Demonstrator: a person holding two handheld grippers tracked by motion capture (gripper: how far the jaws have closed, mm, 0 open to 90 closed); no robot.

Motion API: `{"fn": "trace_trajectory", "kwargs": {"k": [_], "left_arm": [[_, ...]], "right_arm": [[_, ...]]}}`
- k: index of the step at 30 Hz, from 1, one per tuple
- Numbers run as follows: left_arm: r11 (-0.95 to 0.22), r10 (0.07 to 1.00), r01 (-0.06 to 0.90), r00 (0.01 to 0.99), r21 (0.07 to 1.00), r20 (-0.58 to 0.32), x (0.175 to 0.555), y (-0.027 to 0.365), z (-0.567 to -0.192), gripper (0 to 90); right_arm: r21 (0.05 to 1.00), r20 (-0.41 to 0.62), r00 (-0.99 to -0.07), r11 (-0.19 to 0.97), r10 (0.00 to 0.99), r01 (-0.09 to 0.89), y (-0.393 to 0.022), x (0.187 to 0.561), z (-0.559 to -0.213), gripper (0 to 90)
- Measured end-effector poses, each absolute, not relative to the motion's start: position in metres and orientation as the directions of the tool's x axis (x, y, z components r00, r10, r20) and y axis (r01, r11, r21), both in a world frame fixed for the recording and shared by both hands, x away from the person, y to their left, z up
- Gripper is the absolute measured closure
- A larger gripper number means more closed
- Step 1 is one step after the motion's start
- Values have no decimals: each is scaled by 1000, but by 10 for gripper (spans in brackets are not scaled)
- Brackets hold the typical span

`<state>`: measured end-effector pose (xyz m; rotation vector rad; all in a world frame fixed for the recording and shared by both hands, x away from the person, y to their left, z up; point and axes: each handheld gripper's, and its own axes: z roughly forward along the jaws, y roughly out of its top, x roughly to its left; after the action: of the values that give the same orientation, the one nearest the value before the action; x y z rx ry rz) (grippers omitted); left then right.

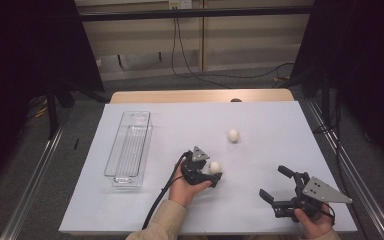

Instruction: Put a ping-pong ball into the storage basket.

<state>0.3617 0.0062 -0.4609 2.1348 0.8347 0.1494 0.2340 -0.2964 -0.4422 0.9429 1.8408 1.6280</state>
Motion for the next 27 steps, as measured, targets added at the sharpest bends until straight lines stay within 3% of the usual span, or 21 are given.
{"fn": "trace_trajectory", "kwargs": {"k": [27], "left_arm": [[-454,613,528,770,717,-179,365,5,-459,267]], "right_arm": [[985,74,-632,41,771,166,-296,234,-442,12]]}}
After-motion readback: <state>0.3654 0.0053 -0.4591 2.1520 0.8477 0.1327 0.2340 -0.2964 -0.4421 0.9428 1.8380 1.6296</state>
